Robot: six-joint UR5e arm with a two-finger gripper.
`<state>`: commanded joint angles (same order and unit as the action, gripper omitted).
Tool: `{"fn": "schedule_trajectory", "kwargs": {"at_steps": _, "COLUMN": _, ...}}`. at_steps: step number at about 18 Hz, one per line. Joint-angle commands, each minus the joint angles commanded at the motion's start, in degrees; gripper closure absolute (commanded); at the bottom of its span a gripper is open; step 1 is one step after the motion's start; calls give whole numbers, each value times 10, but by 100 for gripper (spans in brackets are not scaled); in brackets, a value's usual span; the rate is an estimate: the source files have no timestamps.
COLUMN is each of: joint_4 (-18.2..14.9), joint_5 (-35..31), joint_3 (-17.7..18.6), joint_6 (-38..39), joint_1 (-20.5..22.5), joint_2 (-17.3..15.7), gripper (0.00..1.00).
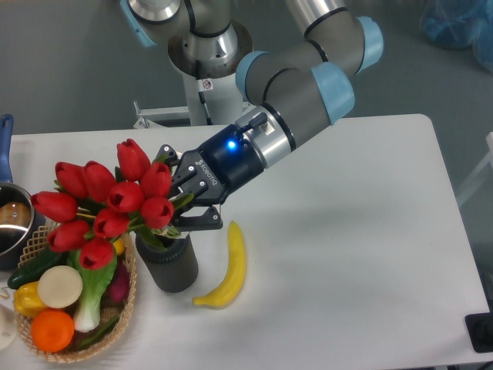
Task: Insert the flowers into the vase
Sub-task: 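Lower the tulip stems down into the vase opening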
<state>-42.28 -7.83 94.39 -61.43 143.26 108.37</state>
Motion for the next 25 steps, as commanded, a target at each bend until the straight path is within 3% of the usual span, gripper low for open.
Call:
{"fn": "schedule_trajectory", "kwargs": {"at_steps": 16, "joint_4": 0, "joint_5": 98, "joint_3": 68, "joint_6": -83, "joint_1": 2, "joint_2": 8, "gripper": 82}}
{"fn": "schedule_trajectory", "kwargs": {"at_steps": 19, "joint_4": -1, "joint_5": 100, "joint_3": 89, "joint_6": -108, "joint_1": 4, "joint_2": 7, "gripper": 82}}
{"fn": "schedule_trajectory", "kwargs": {"at_steps": 25, "joint_4": -1, "joint_5": 99, "joint_3": 96, "joint_6": -109, "joint_1": 4, "joint_2": 8, "gripper": 82}}
